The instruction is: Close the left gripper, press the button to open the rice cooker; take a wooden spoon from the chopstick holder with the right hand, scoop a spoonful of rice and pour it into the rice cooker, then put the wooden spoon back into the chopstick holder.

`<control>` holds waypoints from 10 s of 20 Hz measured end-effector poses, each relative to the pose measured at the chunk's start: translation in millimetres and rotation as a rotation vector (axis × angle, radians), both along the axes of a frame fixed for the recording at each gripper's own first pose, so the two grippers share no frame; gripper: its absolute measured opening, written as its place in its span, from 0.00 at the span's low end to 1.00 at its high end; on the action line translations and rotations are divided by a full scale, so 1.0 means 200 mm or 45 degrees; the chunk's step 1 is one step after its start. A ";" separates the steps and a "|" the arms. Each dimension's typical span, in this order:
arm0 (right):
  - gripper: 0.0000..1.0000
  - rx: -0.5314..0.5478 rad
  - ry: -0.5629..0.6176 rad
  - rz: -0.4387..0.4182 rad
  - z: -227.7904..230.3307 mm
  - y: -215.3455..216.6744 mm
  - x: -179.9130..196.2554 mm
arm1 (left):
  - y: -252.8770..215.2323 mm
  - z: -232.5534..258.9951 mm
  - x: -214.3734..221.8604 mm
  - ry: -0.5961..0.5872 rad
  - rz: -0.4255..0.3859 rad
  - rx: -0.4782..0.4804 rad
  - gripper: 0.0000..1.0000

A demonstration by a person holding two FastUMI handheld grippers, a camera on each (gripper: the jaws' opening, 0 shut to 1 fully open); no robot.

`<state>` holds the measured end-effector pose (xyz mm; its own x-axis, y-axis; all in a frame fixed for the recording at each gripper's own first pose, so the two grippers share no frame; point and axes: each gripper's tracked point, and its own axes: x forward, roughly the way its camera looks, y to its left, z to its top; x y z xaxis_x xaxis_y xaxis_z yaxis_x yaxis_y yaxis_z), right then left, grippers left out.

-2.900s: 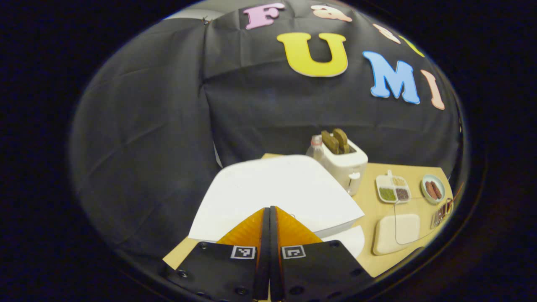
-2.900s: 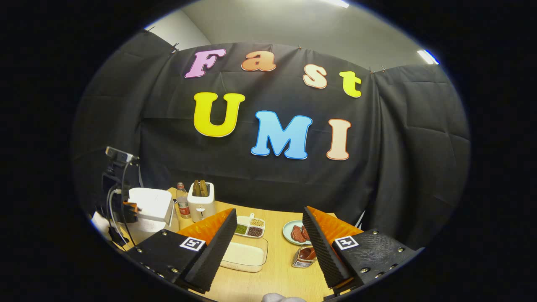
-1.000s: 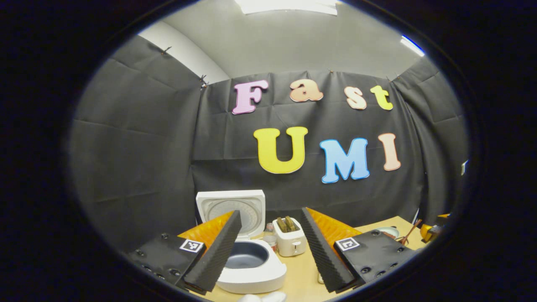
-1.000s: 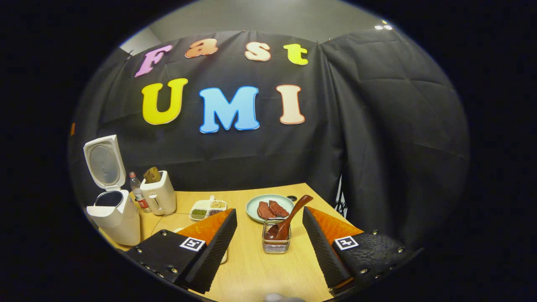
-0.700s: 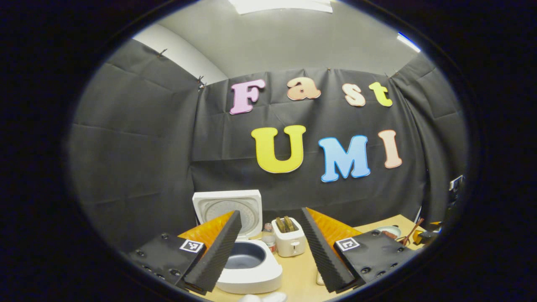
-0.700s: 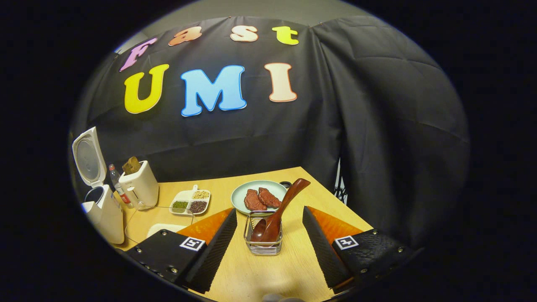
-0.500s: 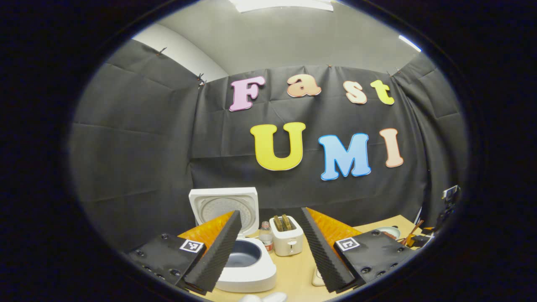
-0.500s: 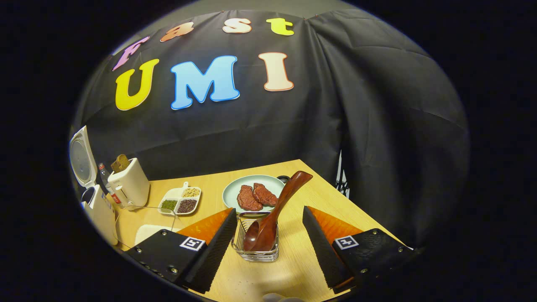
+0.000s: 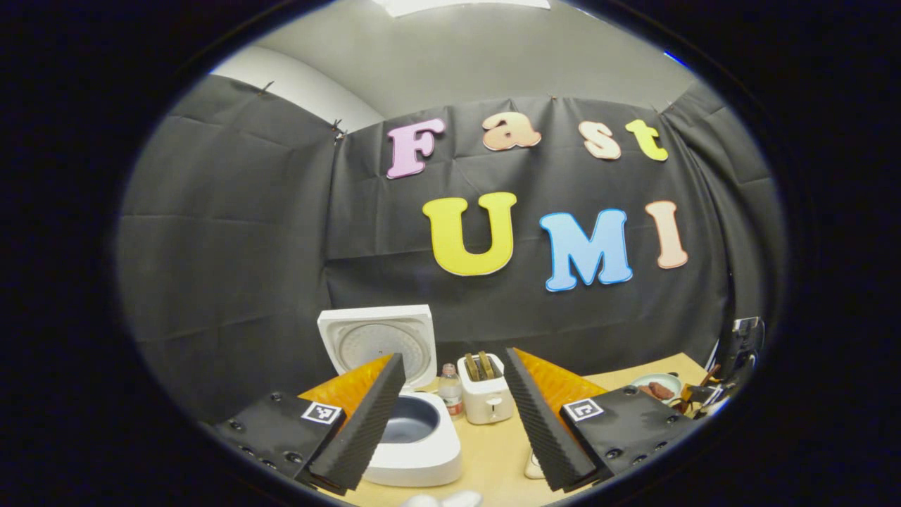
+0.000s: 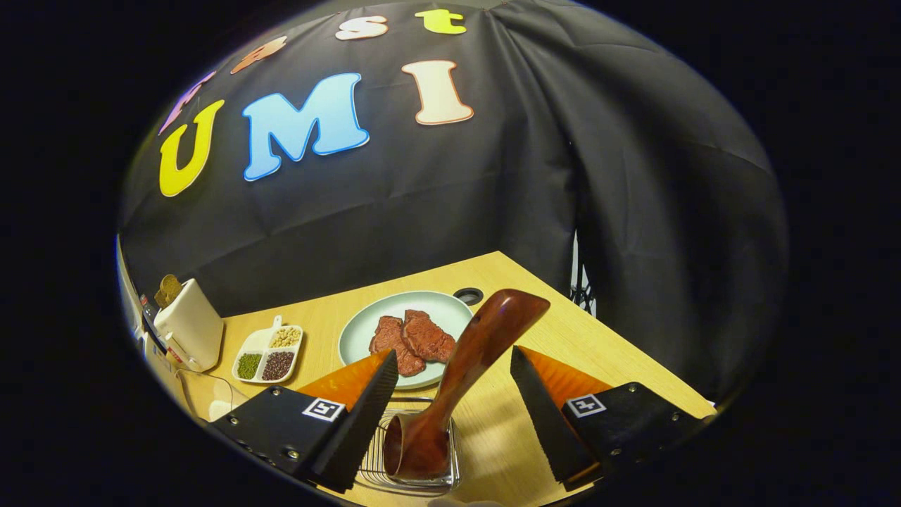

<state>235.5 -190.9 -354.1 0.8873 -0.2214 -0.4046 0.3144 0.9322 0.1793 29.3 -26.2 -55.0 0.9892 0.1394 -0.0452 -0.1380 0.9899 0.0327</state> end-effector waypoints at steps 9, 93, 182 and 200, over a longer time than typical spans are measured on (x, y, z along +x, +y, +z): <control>0.28 0.013 0.006 0.045 0.02 0.02 0.04 | -0.02 -0.01 0.05 -0.001 -0.010 0.041 1.00; 0.20 0.992 -0.030 0.243 0.09 1.48 -0.11 | 0.77 -0.22 -0.01 0.066 0.036 0.082 0.98; 0.19 -0.382 -0.619 1.120 1.08 3.40 -0.26 | 1.48 -0.46 -0.48 0.153 0.370 0.059 1.00; 0.20 0.526 -0.473 0.908 1.28 3.06 -0.13 | 1.43 -0.43 -0.46 0.148 0.314 0.047 1.00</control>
